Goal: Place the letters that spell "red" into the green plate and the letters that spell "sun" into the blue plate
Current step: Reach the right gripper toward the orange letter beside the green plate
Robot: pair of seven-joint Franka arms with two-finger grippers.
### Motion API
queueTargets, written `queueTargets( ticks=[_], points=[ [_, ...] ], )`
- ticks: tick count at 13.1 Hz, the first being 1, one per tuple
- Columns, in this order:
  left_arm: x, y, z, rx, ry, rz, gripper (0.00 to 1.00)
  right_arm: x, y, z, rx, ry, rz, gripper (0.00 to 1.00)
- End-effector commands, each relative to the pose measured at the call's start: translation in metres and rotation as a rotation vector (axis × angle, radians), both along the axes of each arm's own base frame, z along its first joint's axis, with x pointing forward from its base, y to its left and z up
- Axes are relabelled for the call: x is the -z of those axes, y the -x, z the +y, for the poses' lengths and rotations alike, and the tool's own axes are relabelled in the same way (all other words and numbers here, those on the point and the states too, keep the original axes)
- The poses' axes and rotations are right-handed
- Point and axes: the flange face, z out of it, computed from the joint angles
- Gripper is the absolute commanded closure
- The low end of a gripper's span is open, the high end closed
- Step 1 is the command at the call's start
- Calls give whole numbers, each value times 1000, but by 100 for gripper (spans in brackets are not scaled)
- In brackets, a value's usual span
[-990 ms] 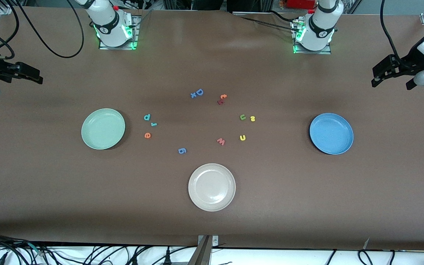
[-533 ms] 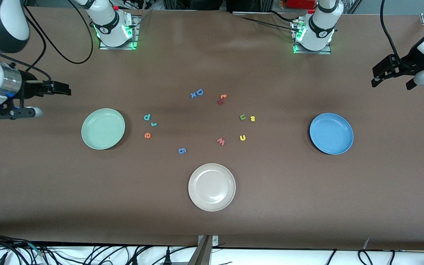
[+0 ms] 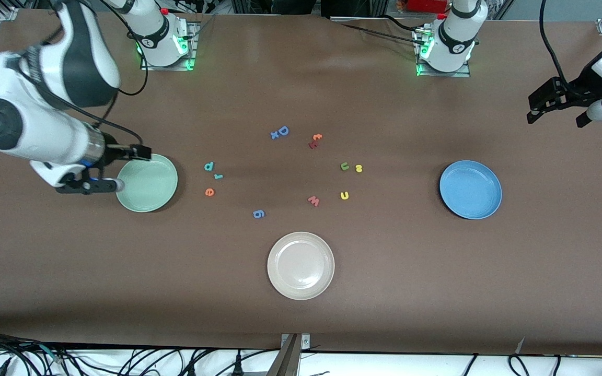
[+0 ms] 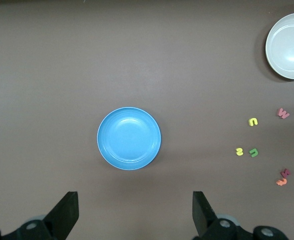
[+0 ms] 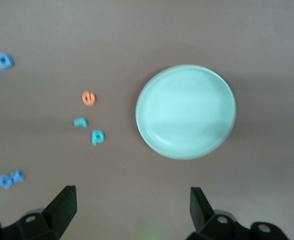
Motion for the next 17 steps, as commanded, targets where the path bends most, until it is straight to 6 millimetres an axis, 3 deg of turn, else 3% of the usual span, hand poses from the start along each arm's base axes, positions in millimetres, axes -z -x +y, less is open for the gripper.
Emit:
queueTargets(
  ticks=[1, 3, 7, 8, 11, 13, 17],
  points=[
    [4, -4, 0, 5, 30, 10, 0, 45, 9, 25, 43, 4, -60, 0],
    [16, -4, -1, 6, 28, 35, 0, 83, 17, 36, 75, 2, -117, 0],
    [59, -3, -11, 25, 26, 92, 0, 185, 38, 76, 129, -17, -248, 0],
    [72, -3, -11, 24, 26, 95, 0, 205, 38, 77, 140, -25, -279, 0],
    [101, -4, -12, 16, 54, 74, 0, 222, 39, 77, 142, -30, -297, 0],
    [136, -3, -10, 9, 52, 63, 0, 229, 43, 84, 141, -27, -292, 0],
    [163, 3, -14, -1, 58, 76, 0, 242, 48, 95, 122, -20, -274, 5]
  ],
)
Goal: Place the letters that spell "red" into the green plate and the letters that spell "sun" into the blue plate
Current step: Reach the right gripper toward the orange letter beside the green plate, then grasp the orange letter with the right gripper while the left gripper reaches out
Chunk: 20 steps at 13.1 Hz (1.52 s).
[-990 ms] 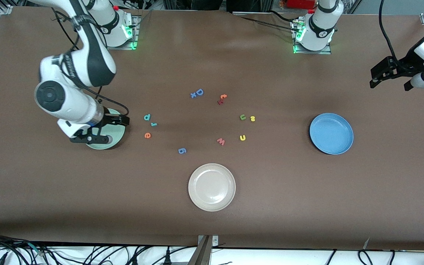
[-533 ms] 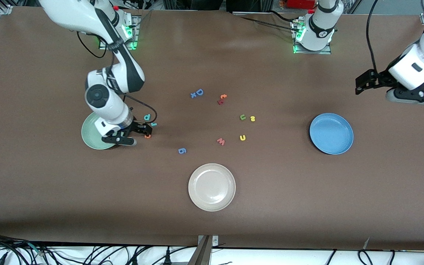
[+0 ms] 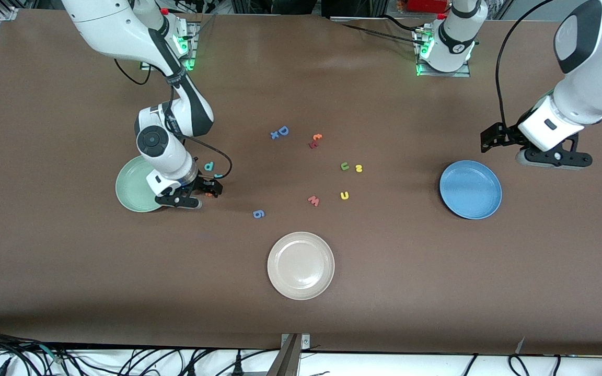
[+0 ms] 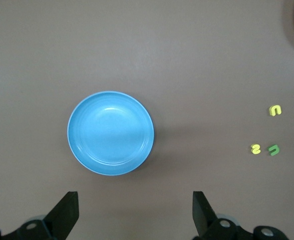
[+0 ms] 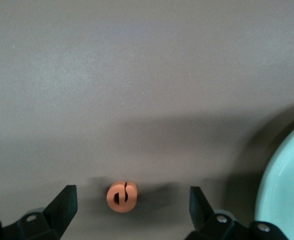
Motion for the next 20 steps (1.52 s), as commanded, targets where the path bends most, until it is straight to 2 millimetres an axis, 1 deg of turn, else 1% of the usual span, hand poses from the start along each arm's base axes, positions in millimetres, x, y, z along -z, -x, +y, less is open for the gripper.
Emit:
queueTargets(
  ticks=[1, 2, 3, 4, 5, 8, 9, 10, 12, 13, 15, 17, 19, 20],
  points=[
    [13, 12, -17, -10, 55, -1, 0, 10, 4, 9, 0, 5, 7, 10],
    [17, 11, -25, -44, 60, -9, 0, 11, 4, 9, -3, 7, 8, 15],
    [28, 14, -49, -69, 52, -13, 0, 12, 4, 10, -6, 7, 8, 24],
    [37, 17, -69, -115, 42, -24, 0, 12, 4, 9, -6, 8, 9, 33],
    [49, 20, -89, -143, 33, -30, 0, 12, 4, 9, -9, 8, 9, 40],
    [73, 29, -132, -116, -44, -46, 0, 13, 4, 9, -16, 12, 8, 56],
    [80, 34, -150, -123, -59, -38, 0, 13, 4, 10, -24, 16, 8, 68],
    [90, 38, -165, -121, -87, -34, 0, 13, 4, 9, -24, 17, 9, 74],
    [114, 42, -189, -131, -112, -26, 0, 12, 3, 10, -25, 17, 9, 83],
    [125, 44, -200, -155, -111, -22, 0, 9, 2, 10, -29, 15, 5, 85],
    [148, 51, -224, -189, -116, -9, 0, -1, -6, 9, -24, 25, 27, 85],
    [167, 54, -238, -216, -109, -11, 0, -17, -16, 8, -26, 45, 75, 84],
    [183, 55, -247, -226, -101, -11, 0, -38, -28, -3, -55, 71, 102, 84],
    [192, 54, -249, -242, -95, -12, 0, -44, -31, -15, -86, 82, 110, 84]
  ],
)
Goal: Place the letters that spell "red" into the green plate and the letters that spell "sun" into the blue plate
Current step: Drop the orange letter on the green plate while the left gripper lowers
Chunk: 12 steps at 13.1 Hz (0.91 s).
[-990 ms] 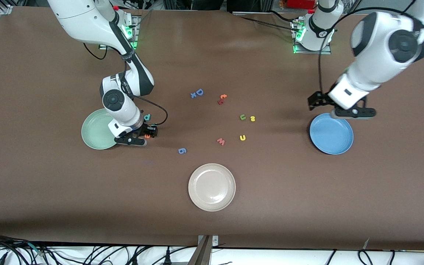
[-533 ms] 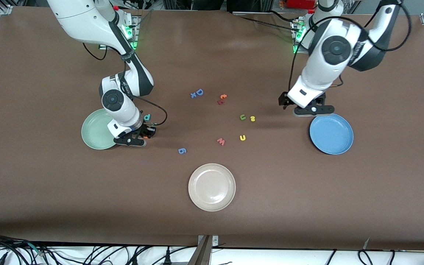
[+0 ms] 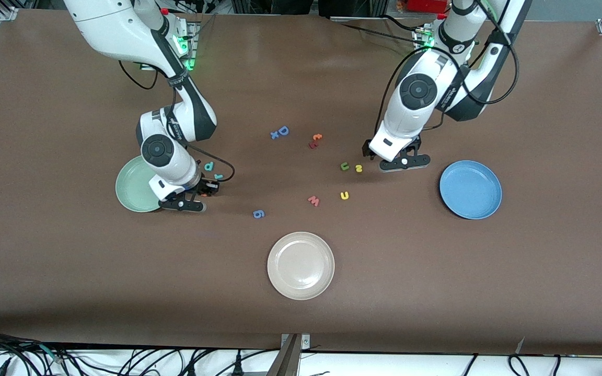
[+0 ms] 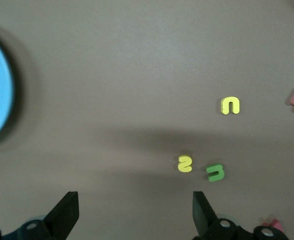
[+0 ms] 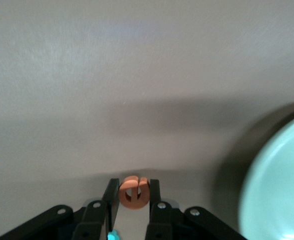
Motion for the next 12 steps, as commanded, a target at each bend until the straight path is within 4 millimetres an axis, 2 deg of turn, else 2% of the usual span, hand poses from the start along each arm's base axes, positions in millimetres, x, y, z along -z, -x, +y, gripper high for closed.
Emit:
queueTargets(
  ticks=[1, 3, 6, 8, 10, 12],
  points=[
    [22, -3, -10, -17, -4, -26, 0, -22, -13, -35, -85, 36, 19, 84],
    [40, -4, -15, -15, 19, -43, 0, -27, -20, -72, -157, 56, 33, 83],
    [63, 2, -29, 17, 37, -51, 0, -24, -22, -110, -192, 78, 74, 83],
    [68, 7, -32, 40, 35, -45, 0, -13, -16, -135, -187, 89, 106, 82],
    [74, 9, -32, 40, 33, -36, 0, 8, -4, -146, -176, 96, 153, 80],
    [84, 8, -30, 21, 30, -30, 2, 17, -3, -148, -164, 100, 167, 48]
  ],
)
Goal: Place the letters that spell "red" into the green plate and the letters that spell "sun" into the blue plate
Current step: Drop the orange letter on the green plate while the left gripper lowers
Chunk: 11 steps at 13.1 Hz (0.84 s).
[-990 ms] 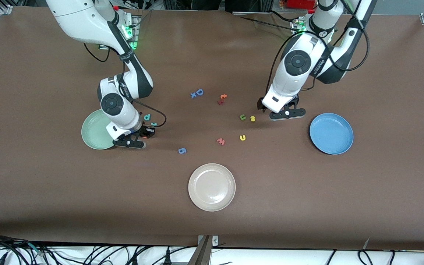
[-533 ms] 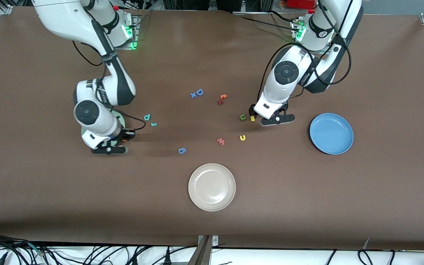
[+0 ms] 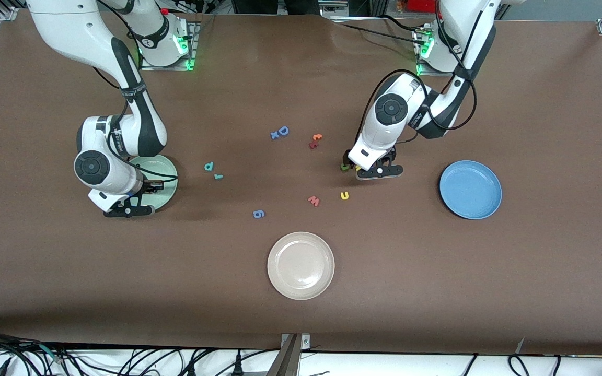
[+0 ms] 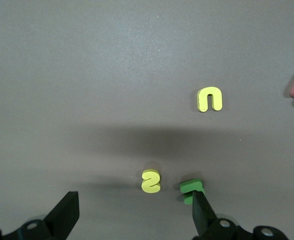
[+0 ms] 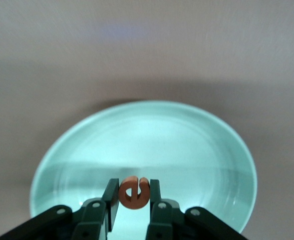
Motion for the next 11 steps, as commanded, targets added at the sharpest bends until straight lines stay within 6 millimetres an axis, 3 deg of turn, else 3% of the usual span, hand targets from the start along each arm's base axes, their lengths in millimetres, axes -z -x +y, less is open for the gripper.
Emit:
queueTargets(
  ticks=[1, 2, 4, 6, 11],
  points=[
    [15, 0, 2, -7, -13, -12, 2, 2, 2, 0, 0, 9, 11, 5],
    [19, 0, 2, -10, -13, -9, 3, -4, 0, 1, 0, 6, 13, 0],
    [27, 2, 1, -8, -14, -2, 7, -24, -6, 10, 6, -3, 39, 0],
    [38, 6, -3, 2, -16, 6, 9, -45, -6, 31, 87, 3, 64, 0],
    [54, -1, 11, -31, -33, 16, 12, -45, 27, 152, 335, 31, 23, 1]
  ],
)
